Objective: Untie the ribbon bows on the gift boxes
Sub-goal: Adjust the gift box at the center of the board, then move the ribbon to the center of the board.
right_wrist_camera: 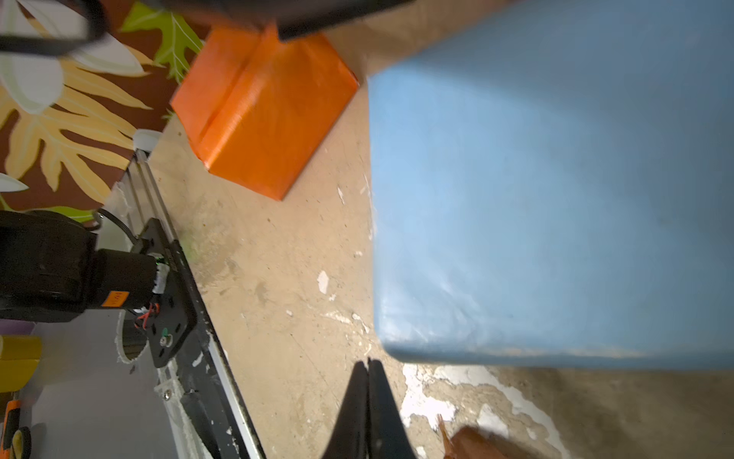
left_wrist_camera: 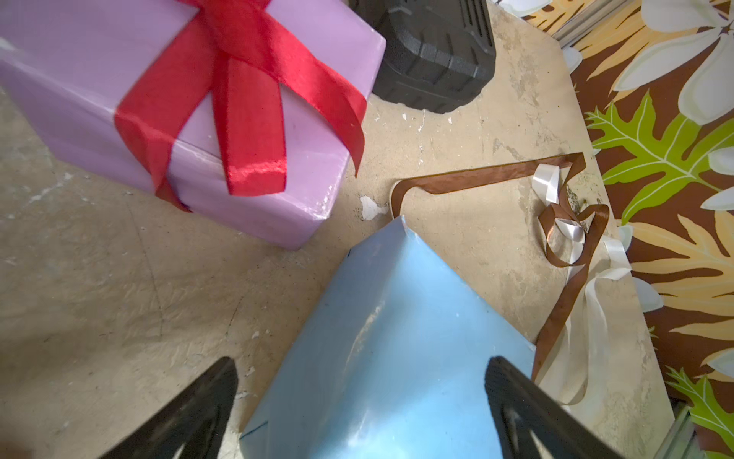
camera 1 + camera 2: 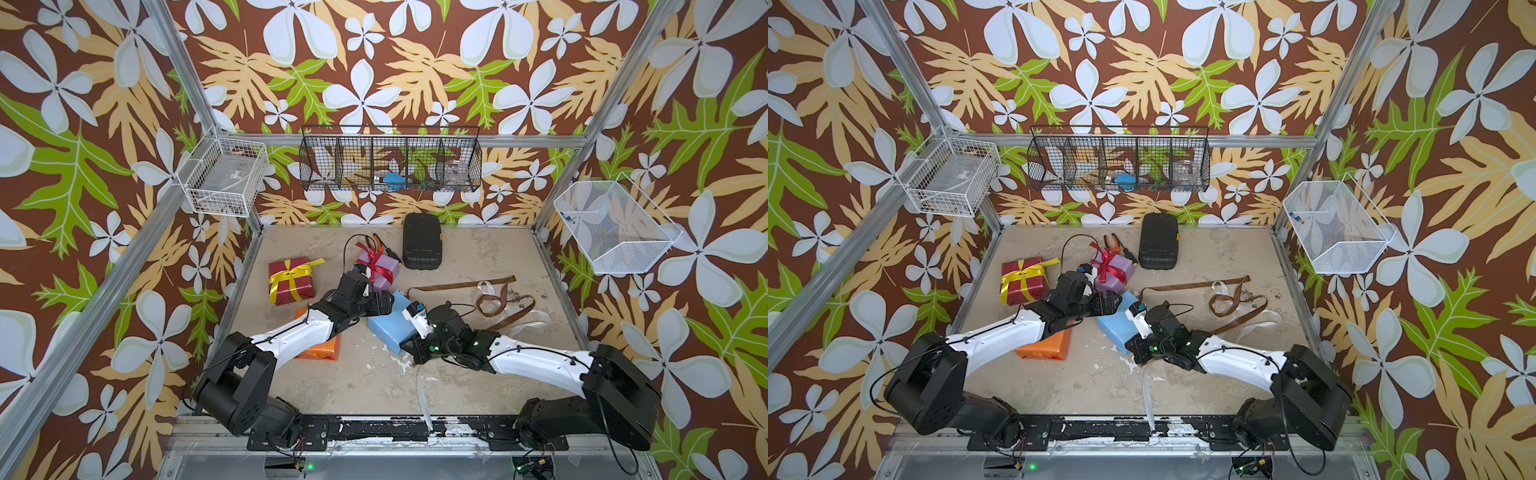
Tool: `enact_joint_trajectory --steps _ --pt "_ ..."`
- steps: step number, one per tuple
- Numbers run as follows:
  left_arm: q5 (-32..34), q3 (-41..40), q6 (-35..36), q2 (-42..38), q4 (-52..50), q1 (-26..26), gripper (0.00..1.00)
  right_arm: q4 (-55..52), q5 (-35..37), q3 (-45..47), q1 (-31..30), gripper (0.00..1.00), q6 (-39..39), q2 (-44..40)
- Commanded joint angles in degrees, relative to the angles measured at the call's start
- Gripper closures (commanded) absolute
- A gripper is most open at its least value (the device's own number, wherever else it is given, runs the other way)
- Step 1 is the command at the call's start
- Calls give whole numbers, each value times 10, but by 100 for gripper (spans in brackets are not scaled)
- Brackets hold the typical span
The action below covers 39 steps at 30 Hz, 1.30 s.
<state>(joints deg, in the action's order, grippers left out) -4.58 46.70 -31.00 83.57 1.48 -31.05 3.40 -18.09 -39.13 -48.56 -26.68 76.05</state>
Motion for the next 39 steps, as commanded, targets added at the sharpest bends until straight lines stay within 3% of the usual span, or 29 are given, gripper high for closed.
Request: enact_joint_trajectory --steps 1,4,8,10,14,16,19,26,32,36,39 --pt "13 -9 10 -13 -15 1 0 -68 68 -16 8 87 32 -51" --pt "1 -18 11 -29 -16 1 0 -91 90 -21 59 77 25 -78" --pt "-29 -38 8 -46 -14 1 0 -94 148 -33 129 55 25 -51" --pt "-39 -50 14 -45 -7 1 0 -76 159 -41 161 44 24 -14" --pt "-81 -61 24 -26 6 0 0 -65 203 -88 216 37 38 96" --pt "-94 -64 24 -19 15 -2 1 -84 243 -129 228 27 47 155" --pt "-97 -63 26 -13 17 -2 0 -106 236 -193 244 17 62 230" --pt "-100 -63 27 -14 19 -2 0 -115 251 -288 247 14 70 350" --pt "-101 -64 29 -12 19 -2 0 -110 270 -316 251 20 65 385" --pt "-97 -64 28 -12 22 -2 0 -118 293 -315 251 29 66 398" --pt "-101 -63 28 -8 24 -2 1 -120 297 -311 257 47 65 409"
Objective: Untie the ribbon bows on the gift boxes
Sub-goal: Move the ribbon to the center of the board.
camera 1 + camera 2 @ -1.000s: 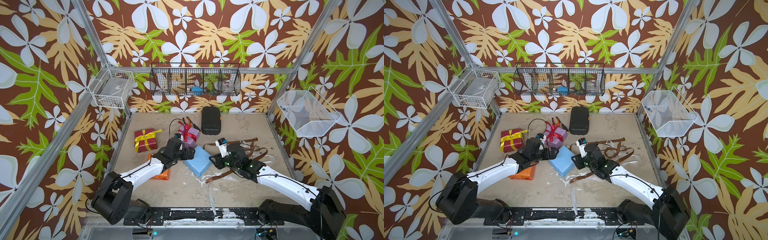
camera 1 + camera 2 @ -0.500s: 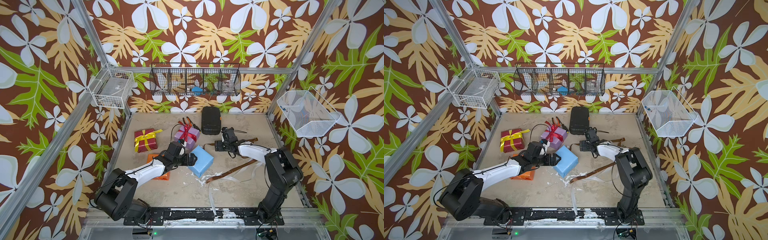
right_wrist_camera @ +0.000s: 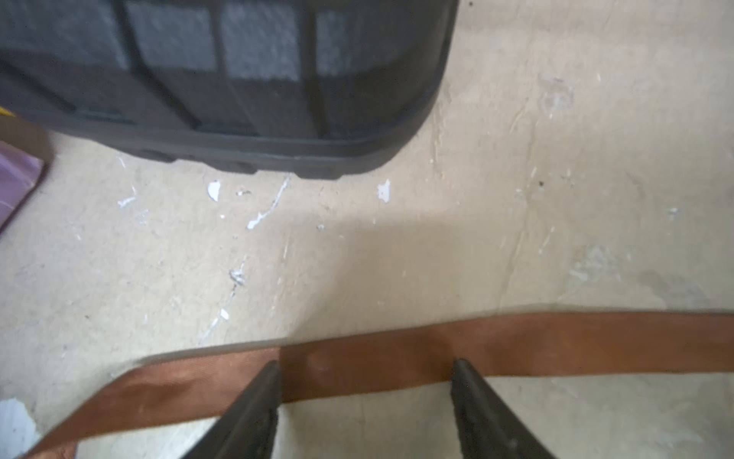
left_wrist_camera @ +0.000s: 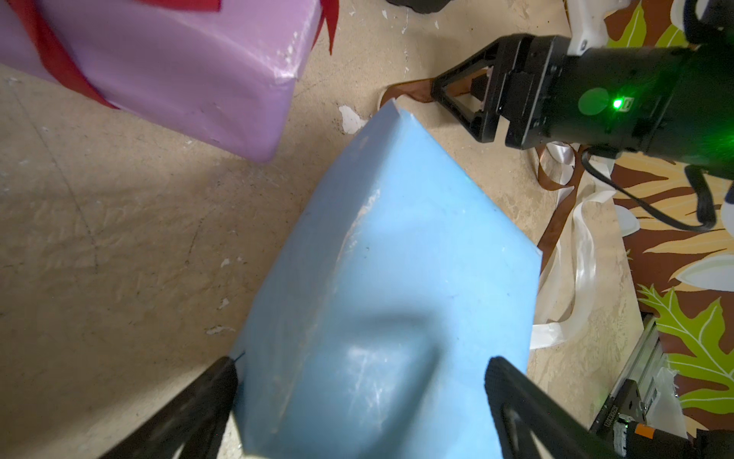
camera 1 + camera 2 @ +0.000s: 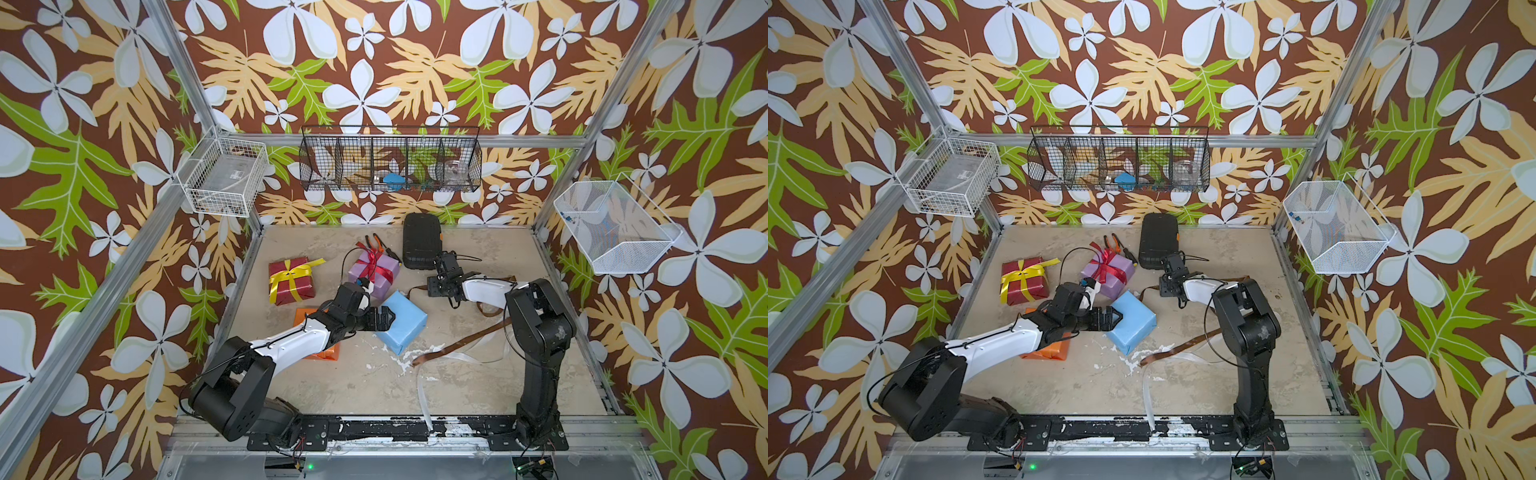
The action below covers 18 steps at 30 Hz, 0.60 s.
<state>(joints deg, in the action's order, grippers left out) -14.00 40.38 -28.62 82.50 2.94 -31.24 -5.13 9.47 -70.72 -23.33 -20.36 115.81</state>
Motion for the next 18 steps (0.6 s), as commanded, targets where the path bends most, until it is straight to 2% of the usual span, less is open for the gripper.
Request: enact_joint_trajectory --steps 1,2,6,12,18 --pt "-8 0 4 4 9 0 0 -36 20 6 8 56 0 14" --pt "-9 0 5 3 9 0 0 -38 20 6 13 67 0 17" --pt "-6 -1 5 1 9 0 0 -28 21 23 29 99 1 5" --pt "-6 0 5 1 7 0 0 -1 4 62 85 100 -1 -46" --pt "-6 0 4 1 6 0 0 22 -68 103 203 100 -25 -87"
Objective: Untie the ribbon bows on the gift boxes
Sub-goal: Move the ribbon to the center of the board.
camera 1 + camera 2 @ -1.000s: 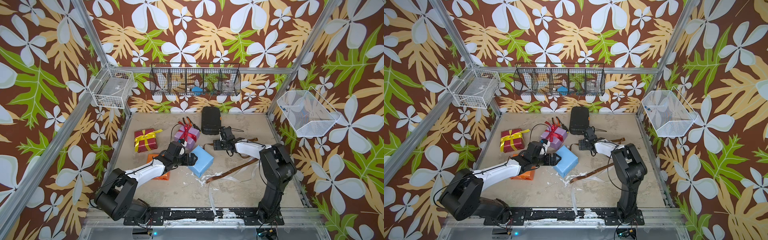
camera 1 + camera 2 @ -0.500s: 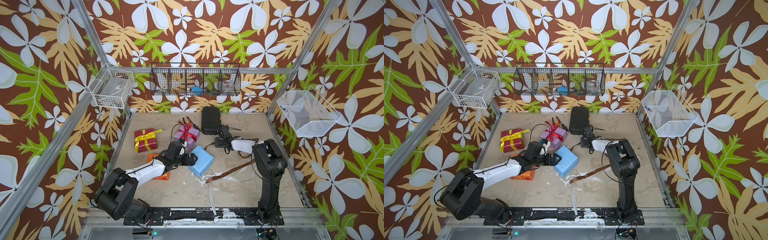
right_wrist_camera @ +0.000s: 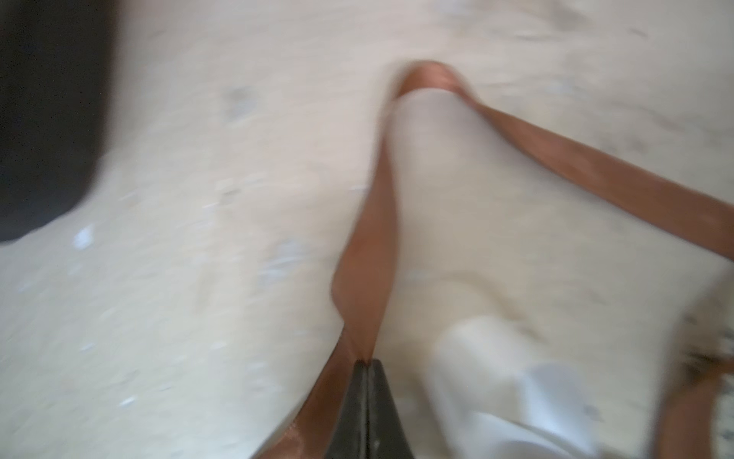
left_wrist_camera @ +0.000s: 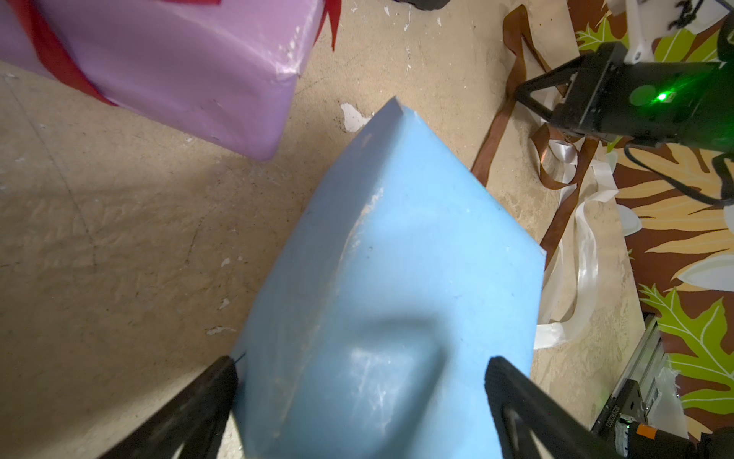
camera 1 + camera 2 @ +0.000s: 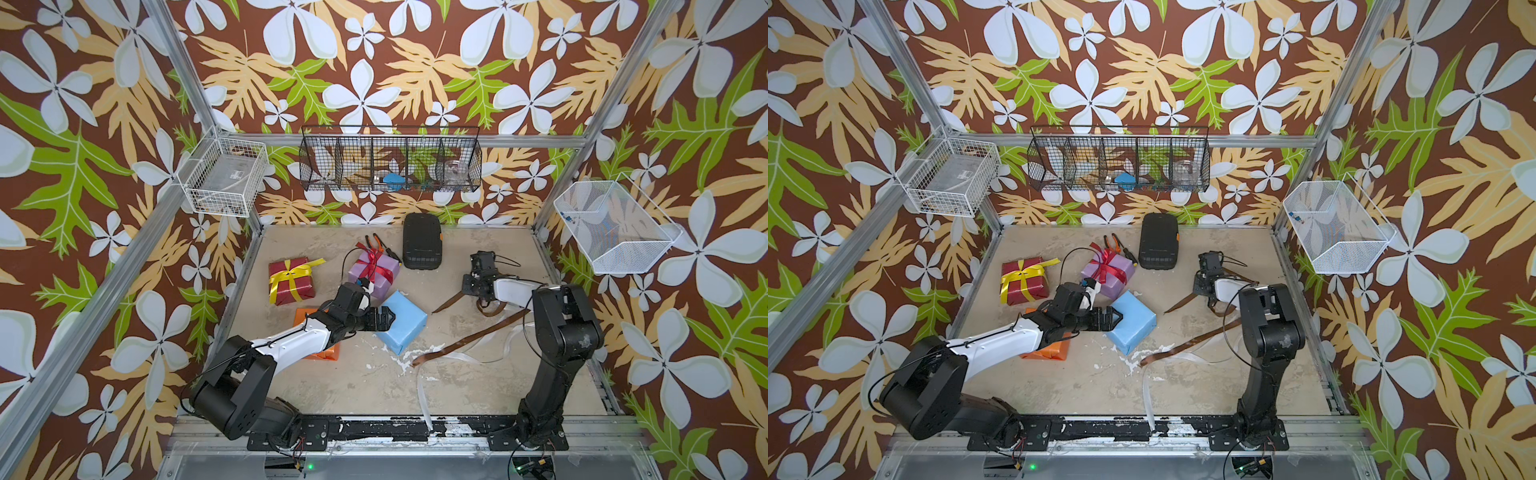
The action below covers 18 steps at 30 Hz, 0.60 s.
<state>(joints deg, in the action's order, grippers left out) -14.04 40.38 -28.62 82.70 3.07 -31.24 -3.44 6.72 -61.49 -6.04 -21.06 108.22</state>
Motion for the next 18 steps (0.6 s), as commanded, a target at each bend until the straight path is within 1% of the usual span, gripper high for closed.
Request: enact_joint_trajectory --steps 1,3,5,8,9,10,11,13,14,15,18 --pt "-5 0 4 0 5 0 0 9 -52 17 50 100 -22 -18" --pt "-5 0 3 0 3 0 0 12 -59 22 84 100 -25 -28" --pt "-5 0 3 0 2 0 0 10 -81 23 120 100 -28 -37" --pt "-3 -1 2 0 1 0 0 -2 -89 17 143 100 -17 -56" --pt "-1 -1 1 -1 -1 0 0 -15 -98 10 141 91 -10 -63" --pt "5 0 -2 -4 -2 0 0 -27 -111 5 134 71 -4 -73" --pt "13 0 -6 -7 -5 0 0 -37 -117 2 123 55 0 -84" --pt "34 4 -11 -20 -15 0 0 -51 -104 8 81 37 12 -122" --pt "45 5 -14 -27 -19 0 0 -57 -93 14 60 33 18 -140" --pt "57 6 -17 -37 -24 0 0 -60 -85 24 33 31 22 -159" --pt "72 8 -20 -58 -33 0 0 -82 -79 60 -35 31 21 -208"
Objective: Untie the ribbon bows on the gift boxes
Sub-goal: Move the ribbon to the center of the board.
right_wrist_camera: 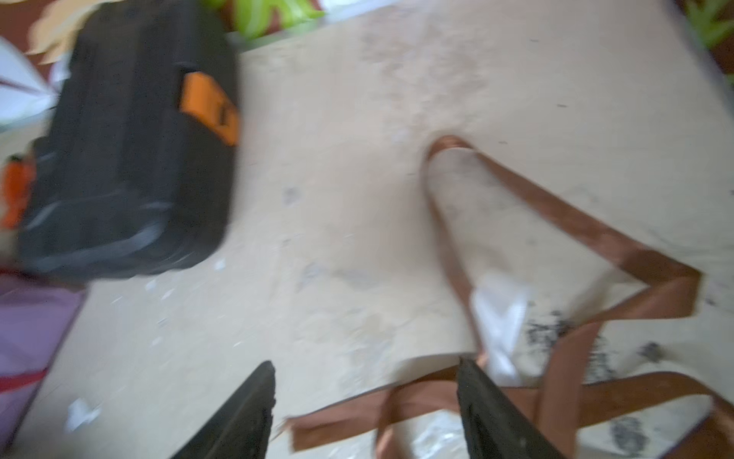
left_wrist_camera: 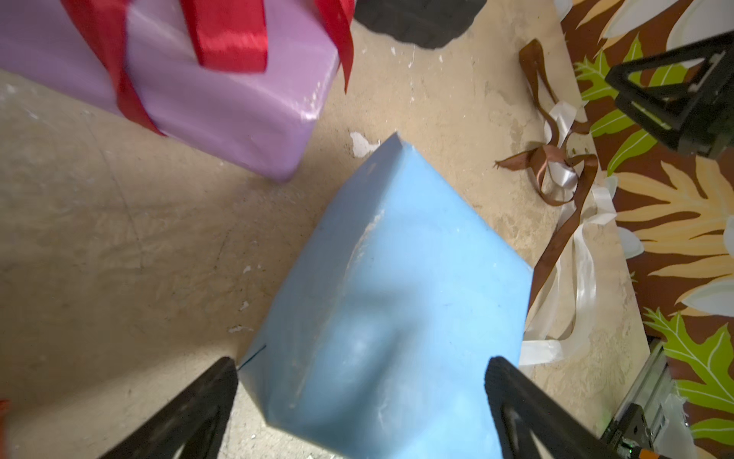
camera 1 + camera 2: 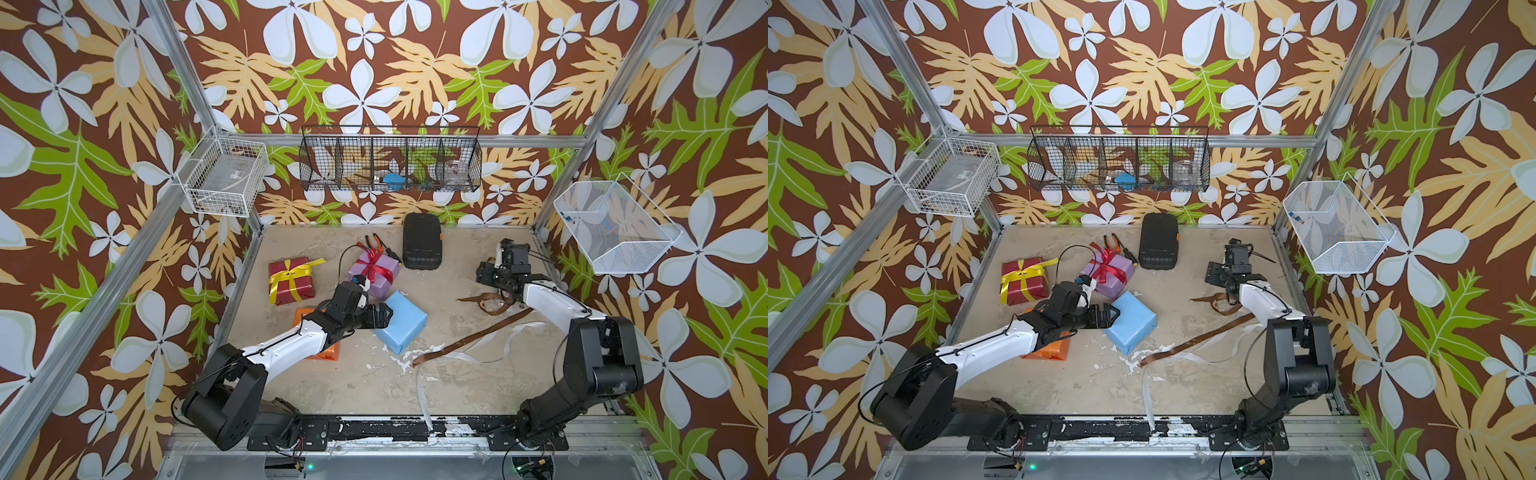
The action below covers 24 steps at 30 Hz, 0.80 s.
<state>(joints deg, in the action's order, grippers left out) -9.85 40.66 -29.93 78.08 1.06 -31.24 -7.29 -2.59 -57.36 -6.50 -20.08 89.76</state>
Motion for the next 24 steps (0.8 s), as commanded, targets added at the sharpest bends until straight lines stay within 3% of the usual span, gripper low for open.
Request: enact_joint_trajectory --steps 1,5,9,13,17,21,24 --pt "32 7 -5 -18 -17 0 0 -53 19 37 -57 31 8 -42" --pt "43 11 12 -40 -28 1 0 -81 23 113 -163 34 -8 -130" --pt "68 4 18 -57 -24 1 0 -127 17 179 -255 42 -65 -225" --pt "60 -4 19 -62 -17 2 0 -155 -4 236 -331 43 -128 -296" --pt "54 -7 19 -60 -13 1 0 -126 -38 279 -387 38 -175 -298" --pt "48 -7 19 -62 -13 1 0 -27 -133 327 -400 32 -218 -262" --pt "43 -7 20 -64 -11 1 0 18 -113 351 -403 30 -233 -249"
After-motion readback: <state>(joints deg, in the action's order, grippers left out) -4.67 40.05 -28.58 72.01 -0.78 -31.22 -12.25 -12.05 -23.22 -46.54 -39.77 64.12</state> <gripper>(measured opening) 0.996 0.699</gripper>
